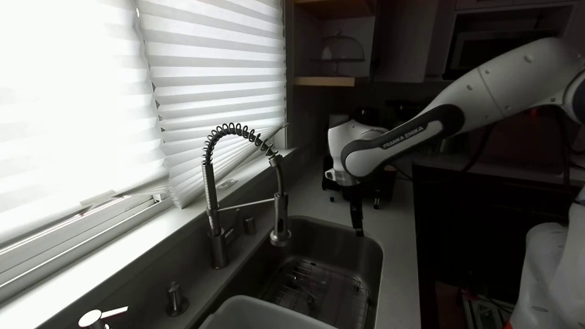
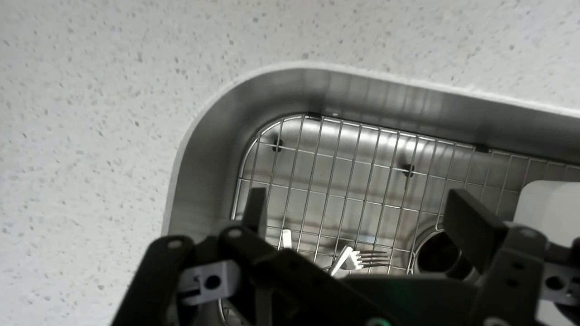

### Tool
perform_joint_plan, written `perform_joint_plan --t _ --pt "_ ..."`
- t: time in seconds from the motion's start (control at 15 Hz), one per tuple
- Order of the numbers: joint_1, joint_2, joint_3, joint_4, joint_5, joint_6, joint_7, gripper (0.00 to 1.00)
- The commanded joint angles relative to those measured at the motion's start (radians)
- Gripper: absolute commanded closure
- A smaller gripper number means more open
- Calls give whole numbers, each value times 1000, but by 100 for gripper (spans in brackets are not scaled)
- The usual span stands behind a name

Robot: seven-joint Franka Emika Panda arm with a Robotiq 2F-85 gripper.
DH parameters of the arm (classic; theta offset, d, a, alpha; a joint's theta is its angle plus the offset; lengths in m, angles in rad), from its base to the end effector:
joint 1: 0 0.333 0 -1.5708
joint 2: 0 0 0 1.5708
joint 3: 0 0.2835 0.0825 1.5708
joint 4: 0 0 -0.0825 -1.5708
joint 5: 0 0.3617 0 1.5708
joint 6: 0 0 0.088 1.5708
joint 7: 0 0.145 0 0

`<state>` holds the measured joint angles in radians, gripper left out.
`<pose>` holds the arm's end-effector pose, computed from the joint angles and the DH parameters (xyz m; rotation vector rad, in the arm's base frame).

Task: Move the spoons from the sink to the counter

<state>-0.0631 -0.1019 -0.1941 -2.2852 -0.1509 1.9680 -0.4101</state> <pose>0.4337 -0.1289 0.3223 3.0630 0.3532 -0.3733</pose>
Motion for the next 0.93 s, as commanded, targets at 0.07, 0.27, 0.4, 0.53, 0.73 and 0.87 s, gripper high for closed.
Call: perform_joint_plan --t 0.07,0.27,0.4,0.53,0.73,0.87 --pt "-20 278 44 126 52 178 -80 0" --pt "-34 275 70 104 34 214 -47 0" --pt "-41 355 84 148 46 242 -56 0" --pt "-44 381 87 170 48 242 -57 0" --pt "-46 380 87 177 50 242 -60 0" --pt "-50 420 100 195 101 268 -37 0"
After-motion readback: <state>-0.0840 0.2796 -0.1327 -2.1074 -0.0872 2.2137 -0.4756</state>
